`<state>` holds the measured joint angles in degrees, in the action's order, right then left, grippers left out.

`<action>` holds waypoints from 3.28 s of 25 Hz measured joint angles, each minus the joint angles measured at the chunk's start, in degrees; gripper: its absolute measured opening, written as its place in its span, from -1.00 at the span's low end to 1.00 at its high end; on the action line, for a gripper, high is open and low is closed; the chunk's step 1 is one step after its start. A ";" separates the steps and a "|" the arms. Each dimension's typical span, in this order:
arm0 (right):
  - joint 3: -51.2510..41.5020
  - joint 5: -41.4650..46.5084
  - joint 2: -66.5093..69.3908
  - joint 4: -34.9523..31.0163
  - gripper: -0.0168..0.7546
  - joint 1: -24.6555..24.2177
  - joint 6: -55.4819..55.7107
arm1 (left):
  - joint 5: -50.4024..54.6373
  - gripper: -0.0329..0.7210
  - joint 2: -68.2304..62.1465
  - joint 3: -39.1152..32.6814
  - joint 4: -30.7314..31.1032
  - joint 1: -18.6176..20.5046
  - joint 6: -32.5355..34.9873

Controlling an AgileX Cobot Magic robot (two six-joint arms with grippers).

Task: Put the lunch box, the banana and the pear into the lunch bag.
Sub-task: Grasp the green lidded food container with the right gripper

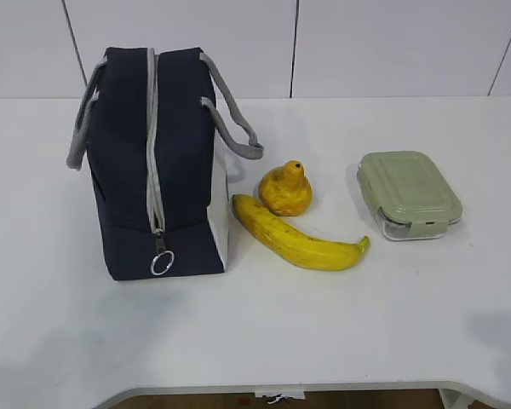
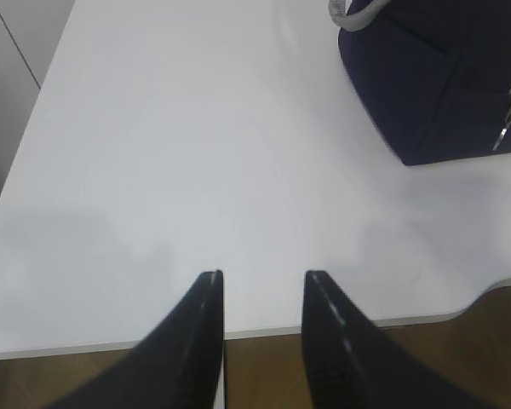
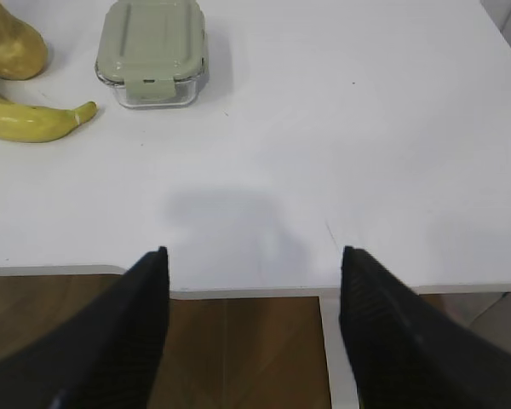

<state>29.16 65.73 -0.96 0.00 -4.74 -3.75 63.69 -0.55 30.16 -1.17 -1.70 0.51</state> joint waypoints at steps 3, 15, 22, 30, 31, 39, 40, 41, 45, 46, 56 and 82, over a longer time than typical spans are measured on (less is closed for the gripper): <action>1.09 2.12 1.05 0.00 0.31 0.00 0.00 | 0.00 -0.28 0.00 0.00 0.00 0.00 0.00; 9.21 0.74 24.96 2.67 0.31 0.00 2.31 | 0.00 -0.28 0.00 0.00 0.00 0.00 0.00; 10.65 -2.83 36.61 2.80 0.31 0.00 6.09 | 0.00 -0.28 0.00 0.00 0.00 0.00 0.00; 13.30 -8.16 51.82 0.00 0.31 0.00 8.30 | 0.00 -0.28 0.00 0.00 0.00 0.00 0.00; 13.58 -8.85 54.13 0.00 0.31 0.00 8.40 | 0.00 -0.28 0.00 0.00 0.00 0.00 0.00; 21.95 -11.57 68.19 -3.00 0.31 -1.85 6.09 | 0.00 -0.28 0.00 0.00 0.00 0.00 0.00; 23.06 -11.57 69.36 -3.88 0.31 -2.63 5.20 | 0.00 -0.28 0.00 0.00 0.00 0.00 0.00; 24.17 -11.57 70.48 -4.95 0.31 -3.55 4.11 | 0.00 -0.28 0.00 0.00 0.00 0.00 0.00; 28.93 -10.83 75.77 -15.33 0.31 -9.14 -7.92 | 0.00 -0.28 0.00 0.00 0.00 0.00 0.00; 29.84 -10.14 77.04 -18.68 0.31 -10.43 -11.11 | 0.00 -0.28 0.00 0.00 0.00 0.00 0.00; 37.90 1.82 93.64 -45.44 0.31 -21.63 -37.51 | 0.00 -0.28 0.00 0.00 0.00 0.00 0.00; 55.03 2.82 120.39 -59.07 0.42 -22.77 -44.96 | 0.00 -0.28 0.00 0.00 0.00 0.00 0.00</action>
<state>84.19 68.55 119.43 -59.07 -27.51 -48.71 63.69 -0.55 30.16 -1.17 -1.70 0.51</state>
